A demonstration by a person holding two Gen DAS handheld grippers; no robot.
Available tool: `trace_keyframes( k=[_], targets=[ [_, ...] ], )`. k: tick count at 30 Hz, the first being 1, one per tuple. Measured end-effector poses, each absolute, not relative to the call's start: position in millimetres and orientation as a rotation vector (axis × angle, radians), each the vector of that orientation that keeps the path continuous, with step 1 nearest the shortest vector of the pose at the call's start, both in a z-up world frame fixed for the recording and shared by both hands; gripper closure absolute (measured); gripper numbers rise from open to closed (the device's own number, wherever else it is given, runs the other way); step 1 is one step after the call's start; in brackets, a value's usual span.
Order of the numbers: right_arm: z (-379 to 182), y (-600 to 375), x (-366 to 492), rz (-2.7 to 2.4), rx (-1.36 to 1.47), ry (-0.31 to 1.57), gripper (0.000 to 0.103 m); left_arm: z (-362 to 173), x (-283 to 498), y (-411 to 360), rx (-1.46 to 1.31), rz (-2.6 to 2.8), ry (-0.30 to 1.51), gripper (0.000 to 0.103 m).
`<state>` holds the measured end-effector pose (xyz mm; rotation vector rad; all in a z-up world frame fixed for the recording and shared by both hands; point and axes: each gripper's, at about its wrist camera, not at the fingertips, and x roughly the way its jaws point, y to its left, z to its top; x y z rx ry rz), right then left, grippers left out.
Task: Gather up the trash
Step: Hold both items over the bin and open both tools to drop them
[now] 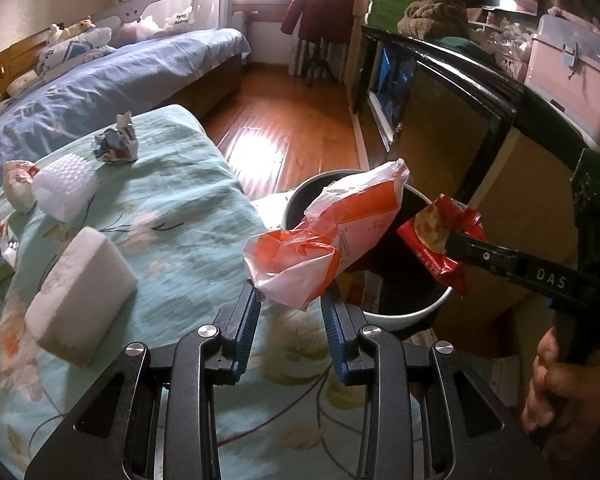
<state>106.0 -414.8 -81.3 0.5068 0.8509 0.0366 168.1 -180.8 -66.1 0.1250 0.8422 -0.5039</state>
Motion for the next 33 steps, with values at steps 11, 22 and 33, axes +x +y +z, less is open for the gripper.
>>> trace_keyframes(
  k=[11, 22, 33],
  targets=[
    [-89, -425, 117, 0.014, 0.493, 0.869, 0.068, -70, 182, -211, 0.176, -0.528, 0.861, 0.073],
    [-95, -430, 129, 0.004, 0.473, 0.896, 0.068, -78, 201, -226, 0.201, -0.54, 0.896, 0.073],
    [-101, -435, 139, -0.005, 0.473, 0.924, 0.063, -83, 211, -234, 0.193, -0.538, 0.925, 0.071]
  ],
)
